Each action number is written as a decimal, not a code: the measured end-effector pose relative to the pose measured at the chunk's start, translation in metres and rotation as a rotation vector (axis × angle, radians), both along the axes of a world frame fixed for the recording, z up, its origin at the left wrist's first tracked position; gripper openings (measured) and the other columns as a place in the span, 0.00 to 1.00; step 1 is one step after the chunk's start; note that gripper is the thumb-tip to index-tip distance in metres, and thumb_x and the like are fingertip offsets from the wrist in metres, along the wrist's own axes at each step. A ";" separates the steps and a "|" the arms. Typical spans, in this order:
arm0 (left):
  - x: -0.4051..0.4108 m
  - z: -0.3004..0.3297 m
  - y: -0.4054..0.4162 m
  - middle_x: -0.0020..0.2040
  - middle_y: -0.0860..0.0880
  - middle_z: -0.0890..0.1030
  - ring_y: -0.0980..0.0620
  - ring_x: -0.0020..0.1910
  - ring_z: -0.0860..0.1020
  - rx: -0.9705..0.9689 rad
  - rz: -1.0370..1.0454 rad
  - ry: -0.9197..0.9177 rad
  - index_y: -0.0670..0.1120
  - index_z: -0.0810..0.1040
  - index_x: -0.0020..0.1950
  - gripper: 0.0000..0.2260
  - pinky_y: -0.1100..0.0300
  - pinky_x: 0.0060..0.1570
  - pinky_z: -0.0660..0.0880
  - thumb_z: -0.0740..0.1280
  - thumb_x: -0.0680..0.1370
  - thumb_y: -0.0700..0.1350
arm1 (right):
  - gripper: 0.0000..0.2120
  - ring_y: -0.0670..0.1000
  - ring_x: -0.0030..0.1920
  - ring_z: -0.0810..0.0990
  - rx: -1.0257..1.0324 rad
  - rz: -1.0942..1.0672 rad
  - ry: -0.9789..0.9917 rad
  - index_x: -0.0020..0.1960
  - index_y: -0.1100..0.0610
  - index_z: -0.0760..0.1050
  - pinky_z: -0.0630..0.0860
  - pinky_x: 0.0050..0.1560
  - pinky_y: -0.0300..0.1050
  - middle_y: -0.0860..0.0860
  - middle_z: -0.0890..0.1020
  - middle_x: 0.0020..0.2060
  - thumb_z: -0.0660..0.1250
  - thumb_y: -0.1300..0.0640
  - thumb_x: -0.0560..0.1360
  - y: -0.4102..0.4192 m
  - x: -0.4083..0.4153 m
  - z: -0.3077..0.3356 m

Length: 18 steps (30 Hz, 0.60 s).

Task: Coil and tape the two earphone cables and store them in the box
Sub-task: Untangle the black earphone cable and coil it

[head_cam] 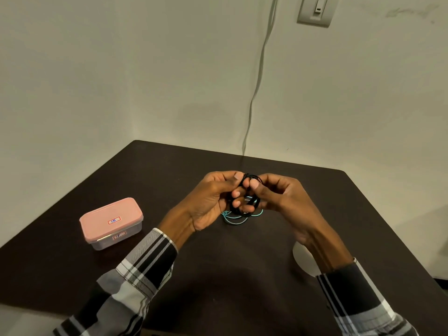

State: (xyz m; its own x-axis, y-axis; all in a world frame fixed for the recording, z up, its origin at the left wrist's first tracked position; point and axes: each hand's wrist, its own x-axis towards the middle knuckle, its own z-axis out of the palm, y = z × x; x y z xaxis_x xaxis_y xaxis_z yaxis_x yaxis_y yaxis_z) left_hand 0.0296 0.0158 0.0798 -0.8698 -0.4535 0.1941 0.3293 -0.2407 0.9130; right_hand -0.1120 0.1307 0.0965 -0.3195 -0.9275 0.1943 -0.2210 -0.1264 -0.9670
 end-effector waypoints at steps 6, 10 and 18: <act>0.001 -0.003 -0.001 0.32 0.47 0.71 0.54 0.30 0.73 -0.175 0.097 -0.115 0.39 0.79 0.46 0.12 0.53 0.46 0.82 0.60 0.82 0.44 | 0.14 0.63 0.53 0.81 0.138 0.136 -0.217 0.52 0.61 0.82 0.73 0.64 0.61 0.66 0.83 0.54 0.71 0.51 0.74 0.004 -0.009 0.000; 0.001 -0.005 0.000 0.34 0.47 0.76 0.52 0.34 0.78 -0.349 0.184 -0.156 0.38 0.79 0.47 0.12 0.54 0.45 0.78 0.61 0.82 0.44 | 0.16 0.59 0.54 0.82 0.182 0.173 -0.259 0.54 0.63 0.82 0.73 0.65 0.61 0.63 0.84 0.53 0.71 0.51 0.74 0.006 -0.008 0.001; -0.002 -0.016 -0.001 0.34 0.45 0.78 0.50 0.36 0.79 -0.466 0.412 -0.189 0.37 0.81 0.47 0.12 0.56 0.41 0.78 0.62 0.82 0.42 | 0.03 0.45 0.37 0.80 0.133 -0.082 0.124 0.47 0.60 0.82 0.75 0.36 0.34 0.56 0.85 0.39 0.73 0.61 0.74 0.005 0.001 -0.001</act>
